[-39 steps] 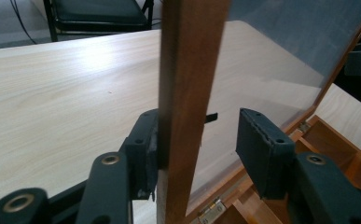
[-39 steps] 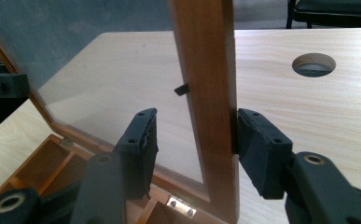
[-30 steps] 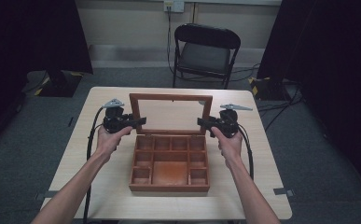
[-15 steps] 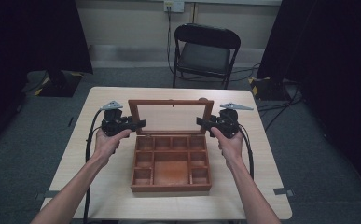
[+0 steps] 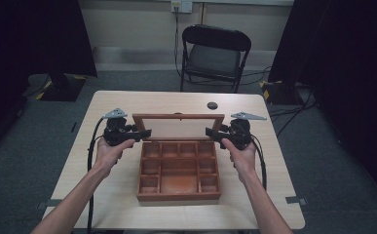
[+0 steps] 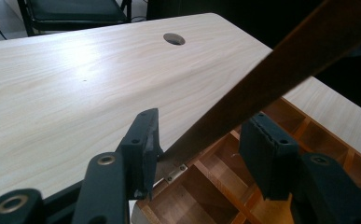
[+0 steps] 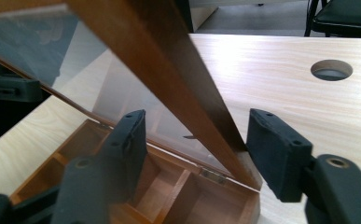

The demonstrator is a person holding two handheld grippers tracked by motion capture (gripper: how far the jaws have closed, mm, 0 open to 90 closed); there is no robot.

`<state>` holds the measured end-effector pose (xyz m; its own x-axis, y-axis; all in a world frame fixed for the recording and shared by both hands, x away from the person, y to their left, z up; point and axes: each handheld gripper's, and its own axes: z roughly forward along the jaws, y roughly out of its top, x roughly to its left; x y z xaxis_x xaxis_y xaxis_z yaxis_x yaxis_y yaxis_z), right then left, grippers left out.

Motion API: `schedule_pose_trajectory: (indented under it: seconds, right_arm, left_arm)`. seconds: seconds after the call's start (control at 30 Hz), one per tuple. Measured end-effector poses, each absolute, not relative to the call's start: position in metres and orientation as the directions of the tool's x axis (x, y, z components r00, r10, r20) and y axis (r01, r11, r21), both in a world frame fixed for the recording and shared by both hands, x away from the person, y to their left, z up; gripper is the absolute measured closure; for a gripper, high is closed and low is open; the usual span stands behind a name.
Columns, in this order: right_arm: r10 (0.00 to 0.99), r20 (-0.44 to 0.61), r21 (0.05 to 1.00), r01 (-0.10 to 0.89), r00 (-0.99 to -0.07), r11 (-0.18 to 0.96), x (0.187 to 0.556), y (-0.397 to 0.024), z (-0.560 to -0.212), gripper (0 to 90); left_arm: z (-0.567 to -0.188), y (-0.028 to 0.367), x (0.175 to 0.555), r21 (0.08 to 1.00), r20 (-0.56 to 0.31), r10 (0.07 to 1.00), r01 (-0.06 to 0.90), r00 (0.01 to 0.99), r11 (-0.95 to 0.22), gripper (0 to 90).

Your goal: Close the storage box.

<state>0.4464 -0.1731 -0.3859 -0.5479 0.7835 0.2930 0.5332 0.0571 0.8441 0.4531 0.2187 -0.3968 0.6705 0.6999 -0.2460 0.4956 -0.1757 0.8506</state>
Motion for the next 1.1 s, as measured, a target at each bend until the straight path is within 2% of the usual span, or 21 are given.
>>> schedule_pose_trajectory:
  seconds: [0.1,0.3,0.63,1.0,1.1]
  right_arm:
    - [0.786,0.292,0.843,0.536,-0.545,0.058,0.444,-0.174,-0.385,32.1]
    - [0.779,0.283,0.844,0.531,-0.560,0.075,0.434,-0.175,-0.383,30.8]
    - [0.778,0.283,0.838,0.539,-0.561,0.084,0.427,-0.176,-0.385,32.6]
    - [0.775,0.309,0.830,0.554,-0.551,0.064,0.415,-0.176,-0.385,32.2]
    - [0.779,0.299,0.827,0.557,-0.551,0.076,0.411,-0.175,-0.387,31.0]
  left_arm:
    - [-0.396,0.217,0.453,0.854,-0.257,0.709,0.497,0.657,-0.151,47.4]
    - [-0.396,0.219,0.452,0.855,-0.258,0.698,0.494,0.668,-0.157,47.0]
    - [-0.397,0.218,0.440,0.858,-0.240,0.697,0.484,0.676,-0.174,44.7]
    - [-0.398,0.219,0.427,0.853,-0.236,0.688,0.486,0.686,-0.193,38.2]
    - [-0.400,0.220,0.422,0.844,-0.259,0.690,0.506,0.676,-0.178,32.9]
